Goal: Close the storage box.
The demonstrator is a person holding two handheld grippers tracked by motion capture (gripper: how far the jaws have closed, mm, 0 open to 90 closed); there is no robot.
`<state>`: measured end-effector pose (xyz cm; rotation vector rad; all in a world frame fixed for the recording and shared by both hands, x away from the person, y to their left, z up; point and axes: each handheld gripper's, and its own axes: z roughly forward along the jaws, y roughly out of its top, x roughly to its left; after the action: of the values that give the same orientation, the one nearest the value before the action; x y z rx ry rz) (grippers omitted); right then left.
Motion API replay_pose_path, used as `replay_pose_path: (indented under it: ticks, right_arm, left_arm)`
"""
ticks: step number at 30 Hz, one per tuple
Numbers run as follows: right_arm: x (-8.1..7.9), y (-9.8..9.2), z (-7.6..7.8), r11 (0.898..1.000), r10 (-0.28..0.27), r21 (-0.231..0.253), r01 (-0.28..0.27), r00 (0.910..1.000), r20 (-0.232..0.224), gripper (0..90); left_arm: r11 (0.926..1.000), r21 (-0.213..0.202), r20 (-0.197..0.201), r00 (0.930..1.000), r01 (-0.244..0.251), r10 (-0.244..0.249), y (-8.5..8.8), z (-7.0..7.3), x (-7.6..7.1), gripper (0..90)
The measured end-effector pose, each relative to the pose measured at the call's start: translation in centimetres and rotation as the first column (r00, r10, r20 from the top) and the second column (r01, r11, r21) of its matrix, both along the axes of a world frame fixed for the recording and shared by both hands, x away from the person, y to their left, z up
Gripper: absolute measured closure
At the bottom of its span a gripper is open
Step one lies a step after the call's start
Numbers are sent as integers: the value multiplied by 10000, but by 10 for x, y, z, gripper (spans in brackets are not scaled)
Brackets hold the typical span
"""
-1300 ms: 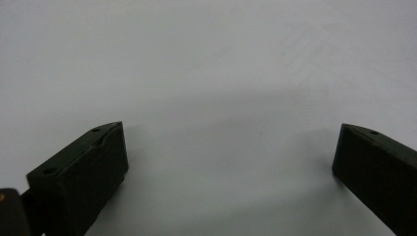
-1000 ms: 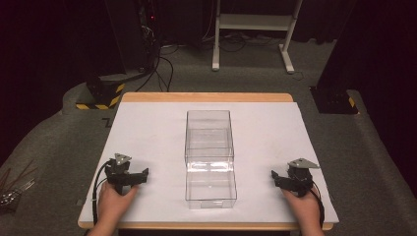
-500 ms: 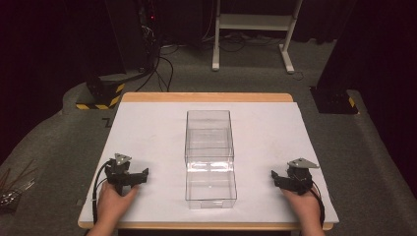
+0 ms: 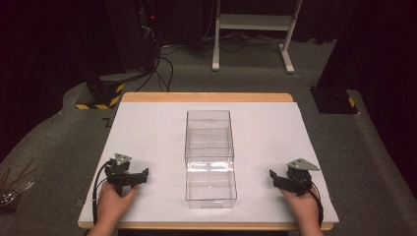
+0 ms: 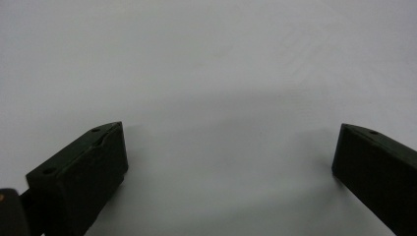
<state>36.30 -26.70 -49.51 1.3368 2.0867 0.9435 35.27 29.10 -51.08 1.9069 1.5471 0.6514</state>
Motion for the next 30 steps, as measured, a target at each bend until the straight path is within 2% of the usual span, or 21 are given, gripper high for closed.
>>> replay_pose_path:
  ticks: [2, 13, 30]
  right_arm:
    - [-2, 1, 2, 9999, 134, 66, -135, 9998, 163, 228]
    - [-12, 8, 8, 9986, 340, 392, -353, 9989, 337, 213]
    - [-25, 19, 14, 9957, 781, 452, -808, 9952, 583, 209]
  left_arm:
    - [10000, -4, -2, 10000, 0, 0, 0, 0, 0, 5]
    - [10000, 7, -21, 10000, 13, -13, 0, 0, 0, 5]
    - [10000, 4, -24, 10000, 14, -14, 0, 0, 0, 5]
